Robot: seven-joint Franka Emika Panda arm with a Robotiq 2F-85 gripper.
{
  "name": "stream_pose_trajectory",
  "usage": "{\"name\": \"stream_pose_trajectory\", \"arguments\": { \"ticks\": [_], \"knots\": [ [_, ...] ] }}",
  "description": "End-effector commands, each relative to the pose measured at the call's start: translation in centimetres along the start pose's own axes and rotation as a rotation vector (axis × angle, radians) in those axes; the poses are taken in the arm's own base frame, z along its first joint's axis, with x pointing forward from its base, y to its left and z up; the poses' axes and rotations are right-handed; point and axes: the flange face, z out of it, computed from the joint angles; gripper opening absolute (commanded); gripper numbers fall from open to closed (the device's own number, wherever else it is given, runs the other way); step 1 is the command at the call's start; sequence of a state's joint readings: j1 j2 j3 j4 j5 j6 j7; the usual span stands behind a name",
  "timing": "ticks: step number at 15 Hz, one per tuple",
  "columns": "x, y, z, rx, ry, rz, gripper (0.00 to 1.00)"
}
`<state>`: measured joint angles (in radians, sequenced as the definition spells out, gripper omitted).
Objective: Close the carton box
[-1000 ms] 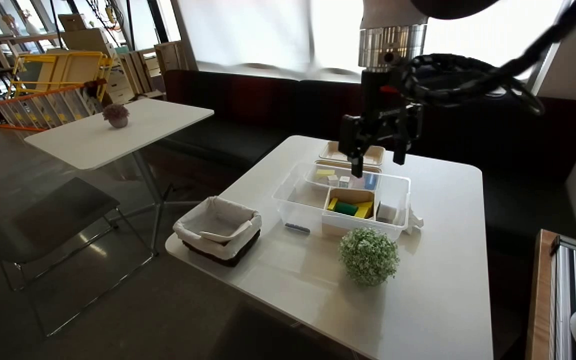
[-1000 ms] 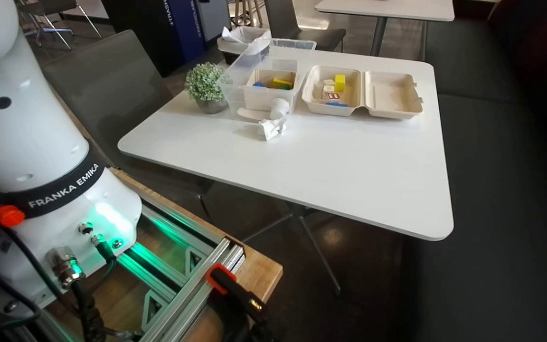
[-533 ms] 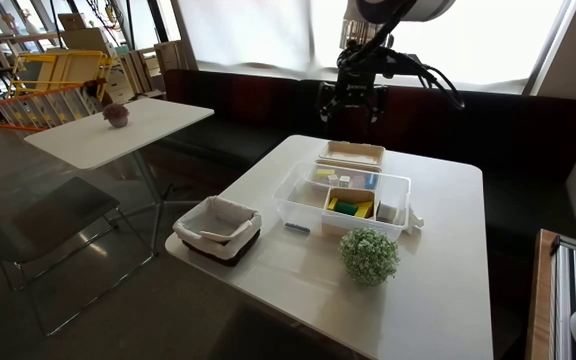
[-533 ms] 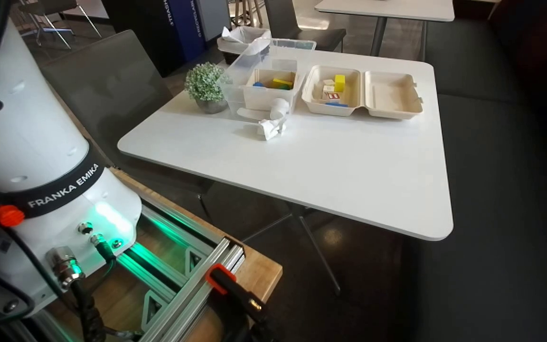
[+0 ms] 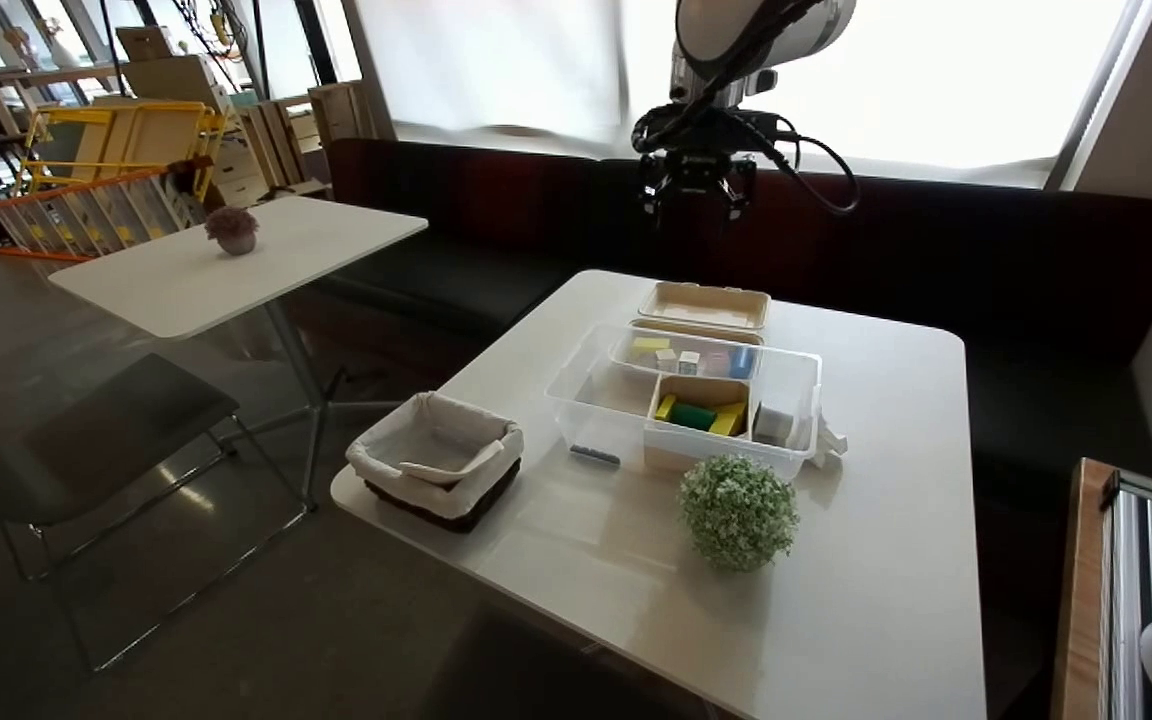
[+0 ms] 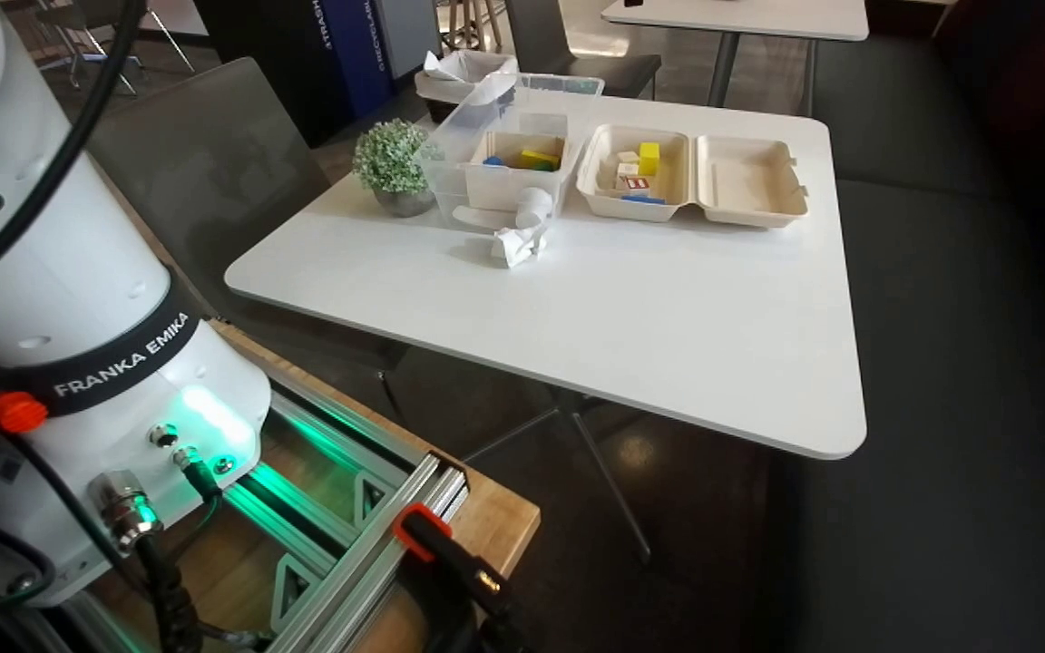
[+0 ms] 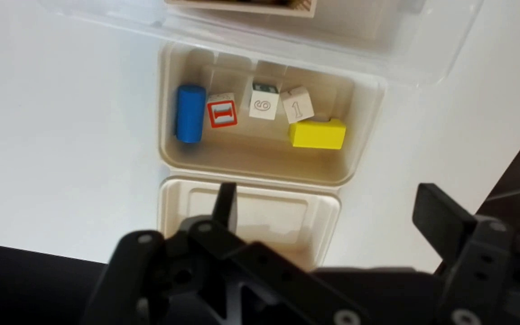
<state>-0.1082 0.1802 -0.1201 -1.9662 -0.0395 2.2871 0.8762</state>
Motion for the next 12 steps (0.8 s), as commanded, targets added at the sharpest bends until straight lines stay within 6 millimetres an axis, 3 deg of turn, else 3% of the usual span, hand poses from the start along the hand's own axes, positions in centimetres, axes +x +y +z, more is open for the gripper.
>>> {"name": "stream_pose_trajectory", "arguments": {
  "ticks": [1,2,5,10,12],
  "knots": [
    [4.0,0.0,2.6,-0.074,0.031,0.177,1.00],
    [2.4,0.5,1.4,-0.029,0.011,0.096,1.00],
    [4.1,0.6,2.7,-0.050,0.026,0.154,1.00],
    [4.2,0.2,2.5,-0.047,0.031,0.161,1.00],
    [6.4,-0.3,3.0,-0.042,0.034,0.222,1.00]
  ]
}}
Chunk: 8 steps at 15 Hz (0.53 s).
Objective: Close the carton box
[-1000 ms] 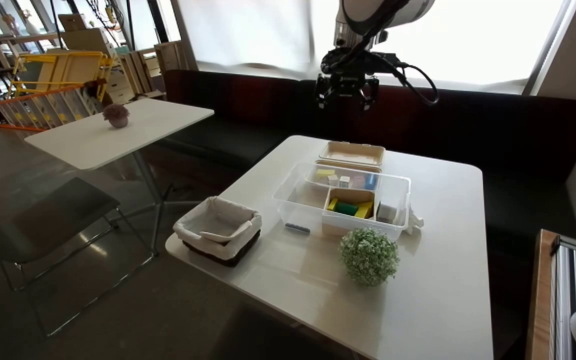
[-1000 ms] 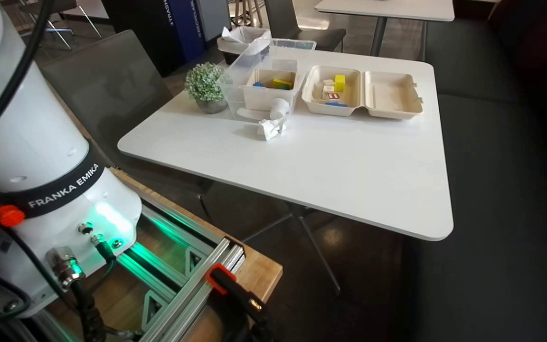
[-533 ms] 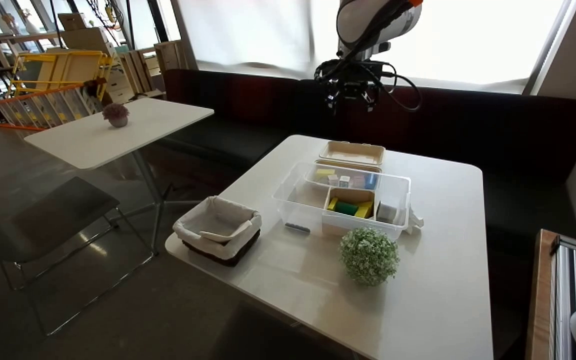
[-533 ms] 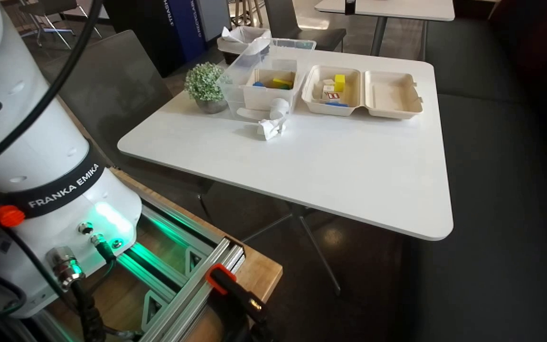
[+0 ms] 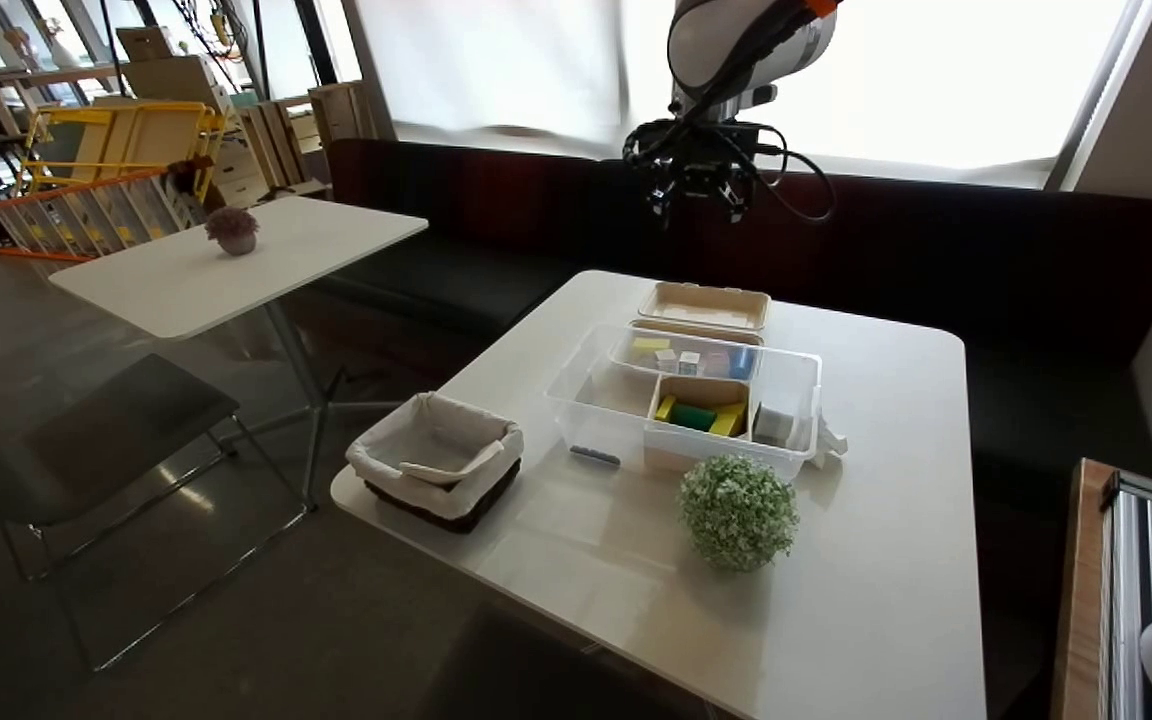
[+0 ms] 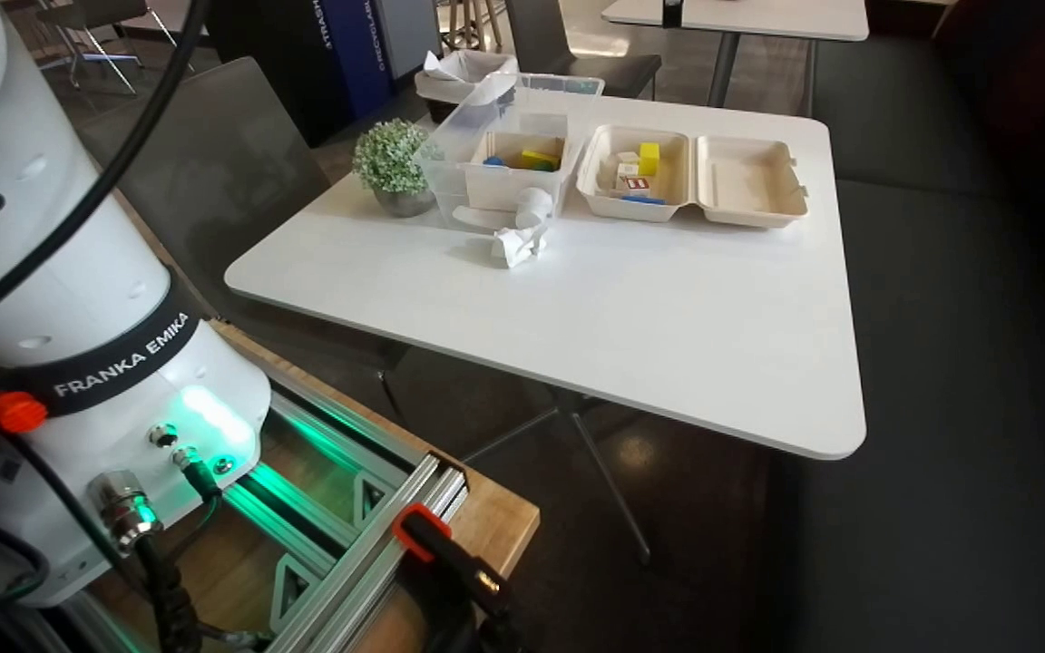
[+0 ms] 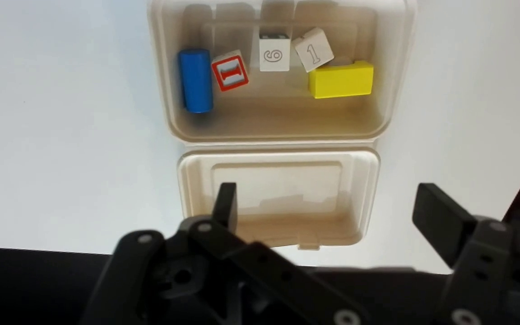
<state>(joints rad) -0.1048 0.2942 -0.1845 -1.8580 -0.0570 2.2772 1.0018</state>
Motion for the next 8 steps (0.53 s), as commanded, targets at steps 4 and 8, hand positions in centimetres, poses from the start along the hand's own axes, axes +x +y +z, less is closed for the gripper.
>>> {"name": "stream_pose_trajectory", "arguments": {
  "ticks": [4,8],
  "knots": [
    [6.7,-2.2,1.7,0.006,0.020,0.150,1.00],
    [11.1,-3.5,4.1,-0.016,0.069,0.217,1.00]
  ]
}}
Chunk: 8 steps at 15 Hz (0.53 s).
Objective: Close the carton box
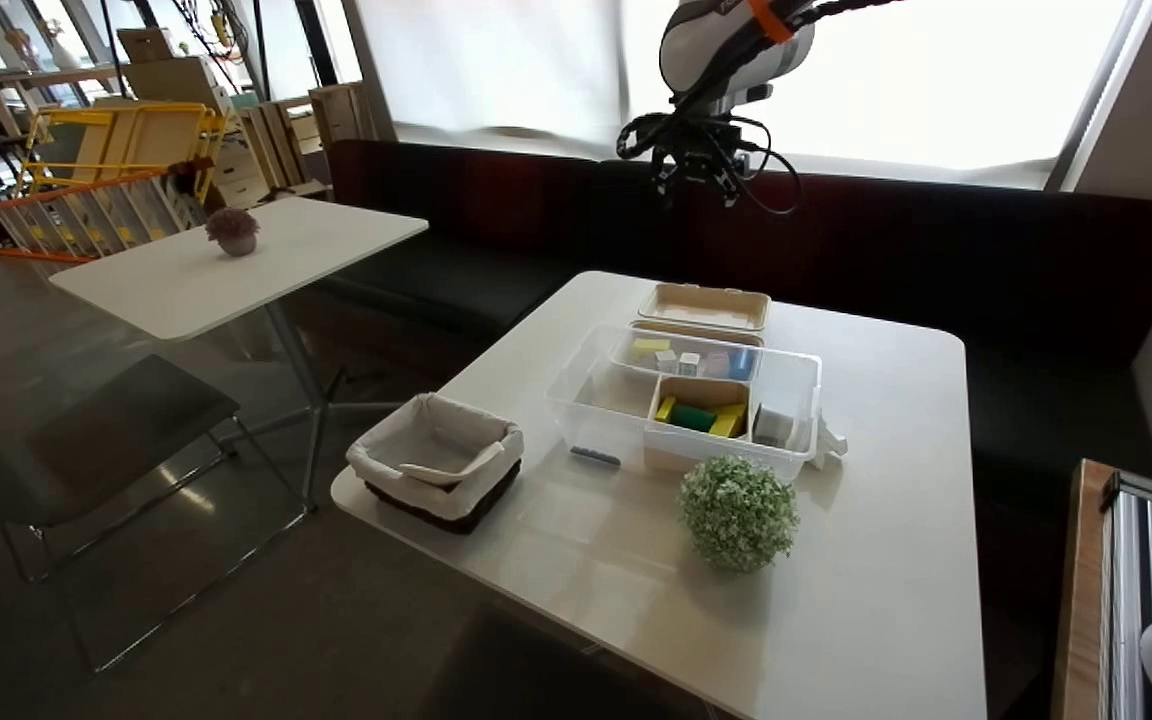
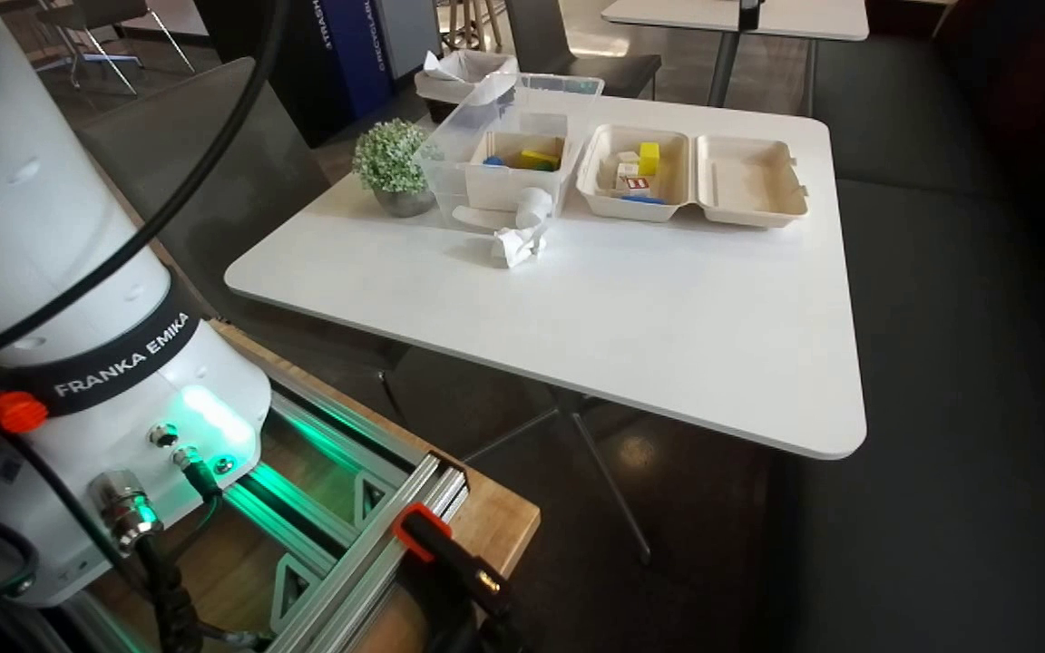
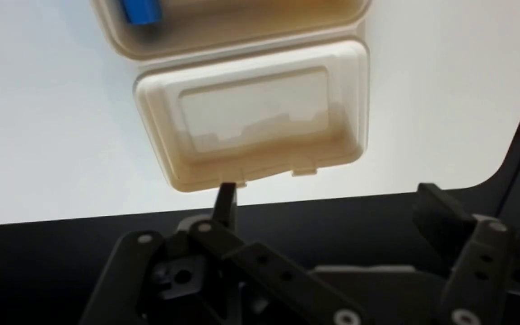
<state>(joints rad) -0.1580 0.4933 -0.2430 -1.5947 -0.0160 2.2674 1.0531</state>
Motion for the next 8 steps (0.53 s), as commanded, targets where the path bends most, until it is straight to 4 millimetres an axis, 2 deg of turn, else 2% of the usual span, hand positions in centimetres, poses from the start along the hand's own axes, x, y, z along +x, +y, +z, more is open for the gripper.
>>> {"name": "stream_pose_trajectory", "arguments": {
  "ticks": [1,7,8],
  "knots": [
    [3.1,-2.6,3.1,-0.045,0.025,0.071,1.00],
    [7.7,-2.9,7.6,-0.109,0.050,0.150,1.00],
    [6.4,-2.1,6.2,-0.093,0.047,0.106,1.00]
  ]
}}
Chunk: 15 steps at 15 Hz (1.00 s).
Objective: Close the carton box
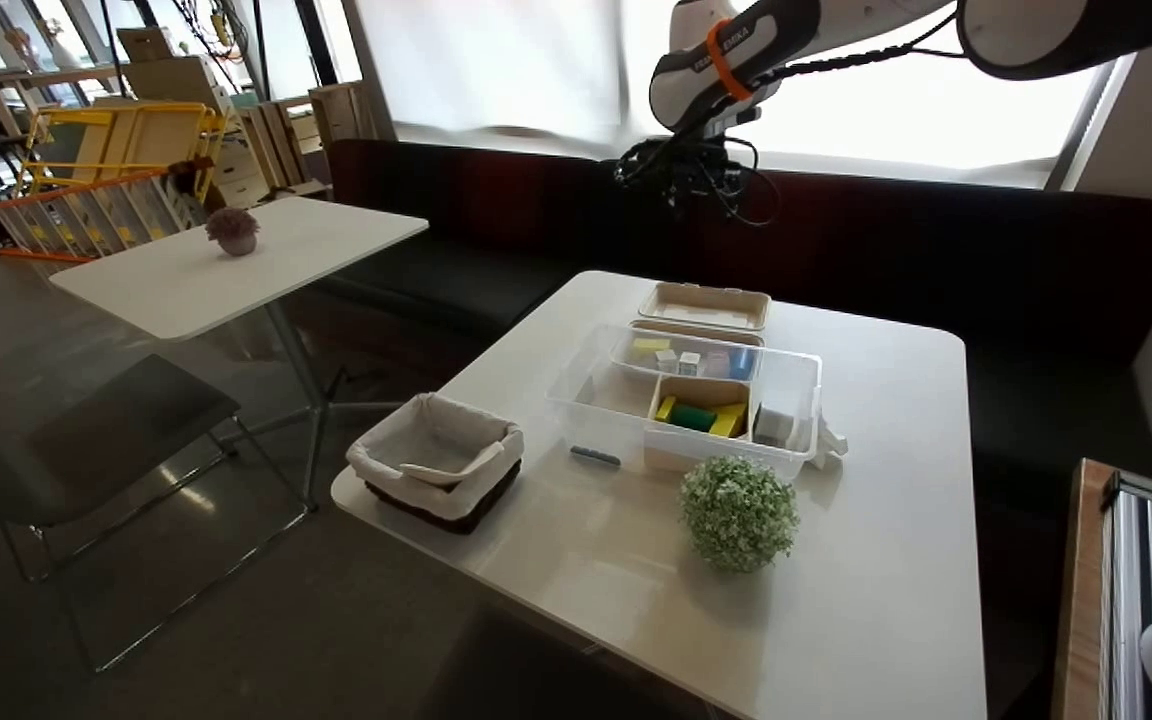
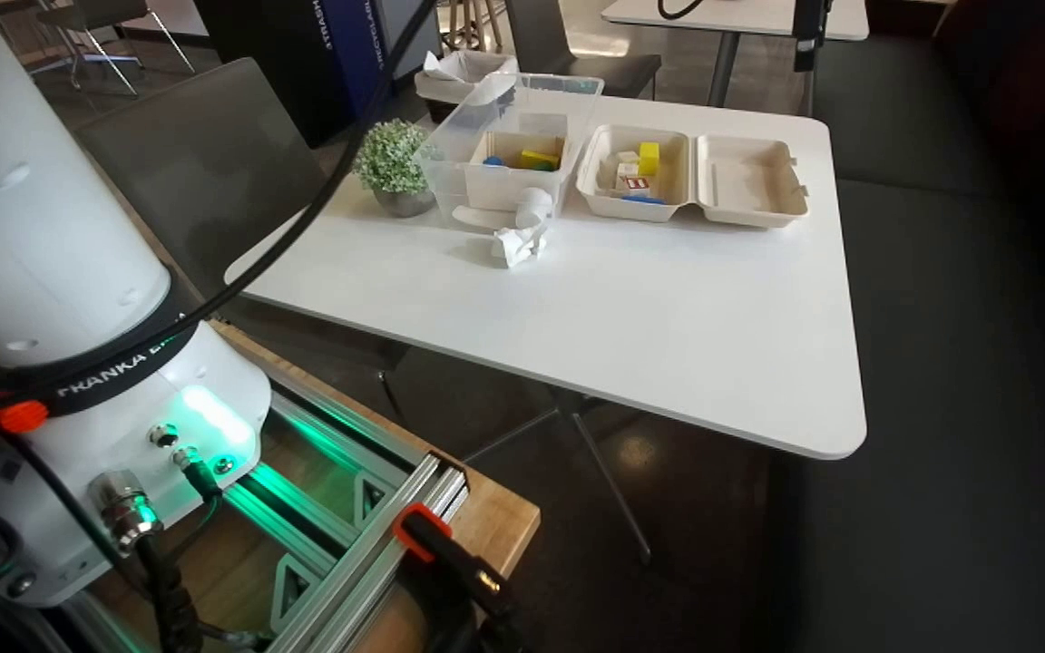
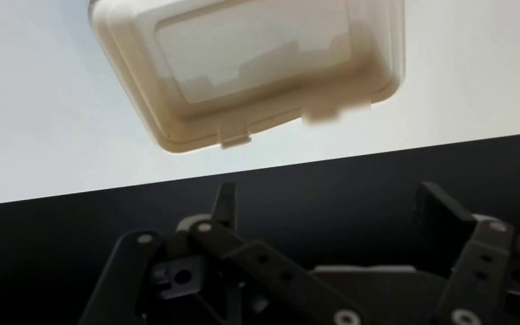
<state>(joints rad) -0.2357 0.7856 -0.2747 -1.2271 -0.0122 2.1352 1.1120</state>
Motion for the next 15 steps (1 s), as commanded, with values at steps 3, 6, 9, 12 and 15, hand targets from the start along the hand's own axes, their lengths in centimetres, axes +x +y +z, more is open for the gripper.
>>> {"name": "stream_pose_trajectory", "arguments": {
  "ticks": [3,6,9,12,15],
  "knots": [
    [1.2,-0.3,1.4,-0.008,0.013,0.018,1.00],
    [1.2,-0.7,1.3,-0.005,0.017,0.019,1.00],
    [2.1,-0.9,2.9,-0.032,0.007,0.053,1.00],
    [3.2,-0.2,4.6,-0.086,-0.038,0.056,1.00],
    [4.2,0.5,6.4,-0.118,-0.091,0.043,0.85]
  ]
}}
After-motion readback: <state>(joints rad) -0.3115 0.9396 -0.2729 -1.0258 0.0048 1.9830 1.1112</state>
